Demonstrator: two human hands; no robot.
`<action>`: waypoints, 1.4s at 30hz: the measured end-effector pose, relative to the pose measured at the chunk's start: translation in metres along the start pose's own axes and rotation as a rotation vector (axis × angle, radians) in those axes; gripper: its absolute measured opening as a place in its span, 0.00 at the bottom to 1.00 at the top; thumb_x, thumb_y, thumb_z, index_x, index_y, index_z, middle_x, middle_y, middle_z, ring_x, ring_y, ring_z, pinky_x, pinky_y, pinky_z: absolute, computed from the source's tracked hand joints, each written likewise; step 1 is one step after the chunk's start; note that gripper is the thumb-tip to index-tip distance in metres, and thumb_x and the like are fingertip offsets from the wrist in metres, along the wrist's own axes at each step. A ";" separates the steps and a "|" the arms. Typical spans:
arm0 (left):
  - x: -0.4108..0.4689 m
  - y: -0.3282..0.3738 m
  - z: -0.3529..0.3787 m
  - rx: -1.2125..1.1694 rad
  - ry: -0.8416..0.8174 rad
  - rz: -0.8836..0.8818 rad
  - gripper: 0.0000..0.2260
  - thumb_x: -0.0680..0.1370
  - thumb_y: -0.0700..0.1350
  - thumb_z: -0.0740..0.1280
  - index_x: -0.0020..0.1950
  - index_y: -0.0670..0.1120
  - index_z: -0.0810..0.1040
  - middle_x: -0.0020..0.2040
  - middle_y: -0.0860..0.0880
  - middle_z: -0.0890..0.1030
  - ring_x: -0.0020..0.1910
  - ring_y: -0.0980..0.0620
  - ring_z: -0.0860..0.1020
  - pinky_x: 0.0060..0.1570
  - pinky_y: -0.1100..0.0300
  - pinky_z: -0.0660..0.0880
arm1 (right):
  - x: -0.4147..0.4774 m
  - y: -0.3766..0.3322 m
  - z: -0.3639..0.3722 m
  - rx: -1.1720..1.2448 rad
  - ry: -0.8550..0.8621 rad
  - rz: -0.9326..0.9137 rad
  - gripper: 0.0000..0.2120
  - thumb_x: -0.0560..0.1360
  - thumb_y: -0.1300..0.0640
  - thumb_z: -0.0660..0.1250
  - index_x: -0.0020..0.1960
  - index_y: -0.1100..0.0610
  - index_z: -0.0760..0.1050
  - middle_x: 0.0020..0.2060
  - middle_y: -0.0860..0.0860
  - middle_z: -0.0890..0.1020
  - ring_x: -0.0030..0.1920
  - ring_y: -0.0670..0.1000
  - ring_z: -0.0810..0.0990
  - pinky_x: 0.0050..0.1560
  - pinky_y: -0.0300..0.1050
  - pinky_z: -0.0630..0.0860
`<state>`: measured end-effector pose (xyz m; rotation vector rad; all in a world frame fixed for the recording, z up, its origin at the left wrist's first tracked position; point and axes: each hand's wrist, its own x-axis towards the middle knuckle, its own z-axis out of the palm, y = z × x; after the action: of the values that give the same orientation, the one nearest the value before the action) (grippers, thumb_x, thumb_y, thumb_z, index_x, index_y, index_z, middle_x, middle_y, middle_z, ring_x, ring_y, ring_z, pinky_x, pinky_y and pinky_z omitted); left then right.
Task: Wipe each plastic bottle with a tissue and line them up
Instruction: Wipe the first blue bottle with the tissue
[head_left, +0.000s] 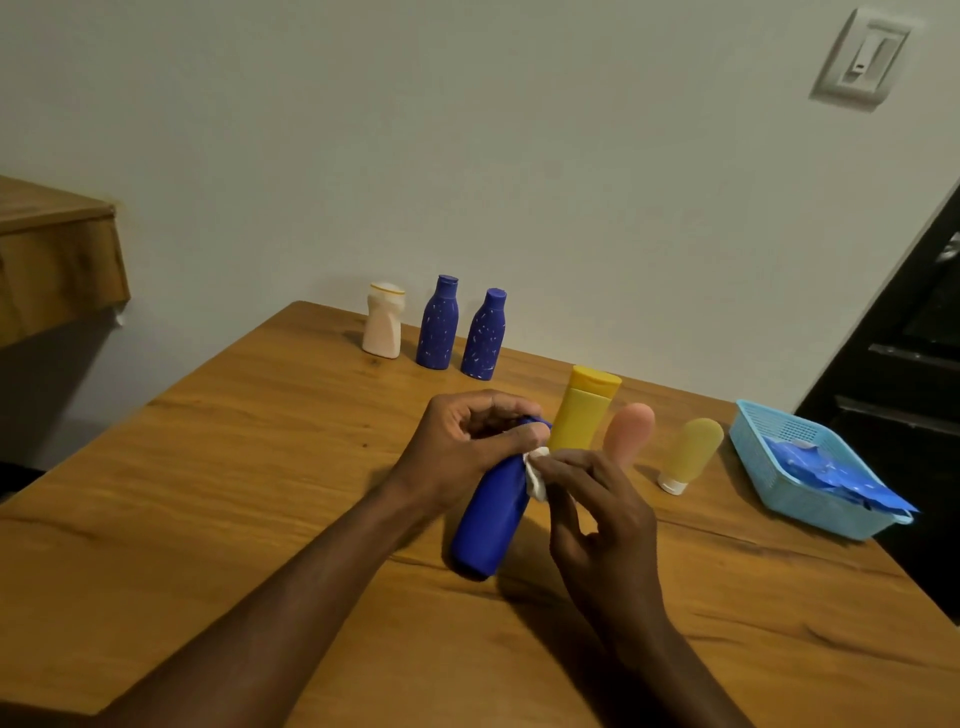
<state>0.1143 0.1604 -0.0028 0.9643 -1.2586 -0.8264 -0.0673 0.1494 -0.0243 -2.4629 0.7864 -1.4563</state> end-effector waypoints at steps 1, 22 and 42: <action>0.000 0.000 0.001 -0.001 0.000 0.003 0.12 0.77 0.39 0.74 0.60 0.43 0.84 0.55 0.49 0.86 0.57 0.50 0.84 0.59 0.54 0.81 | -0.002 0.000 0.000 0.001 -0.001 -0.005 0.22 0.72 0.73 0.70 0.62 0.57 0.80 0.55 0.49 0.80 0.56 0.49 0.79 0.54 0.44 0.79; 0.005 0.004 -0.004 -0.042 0.061 0.099 0.12 0.76 0.35 0.74 0.60 0.40 0.83 0.57 0.47 0.87 0.59 0.50 0.84 0.62 0.55 0.80 | 0.009 -0.012 -0.011 -0.002 0.056 0.034 0.13 0.72 0.66 0.69 0.55 0.57 0.81 0.52 0.48 0.80 0.54 0.48 0.79 0.51 0.36 0.77; 0.009 0.005 -0.012 0.017 0.236 0.112 0.10 0.74 0.38 0.77 0.54 0.43 0.85 0.49 0.49 0.87 0.51 0.50 0.85 0.51 0.62 0.81 | -0.031 -0.018 0.008 -0.189 -0.411 0.113 0.08 0.75 0.51 0.73 0.52 0.42 0.81 0.52 0.33 0.73 0.51 0.37 0.78 0.48 0.33 0.77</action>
<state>0.1269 0.1559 0.0044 0.9662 -1.1058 -0.5964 -0.0664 0.1795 -0.0444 -2.6708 0.9854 -0.8260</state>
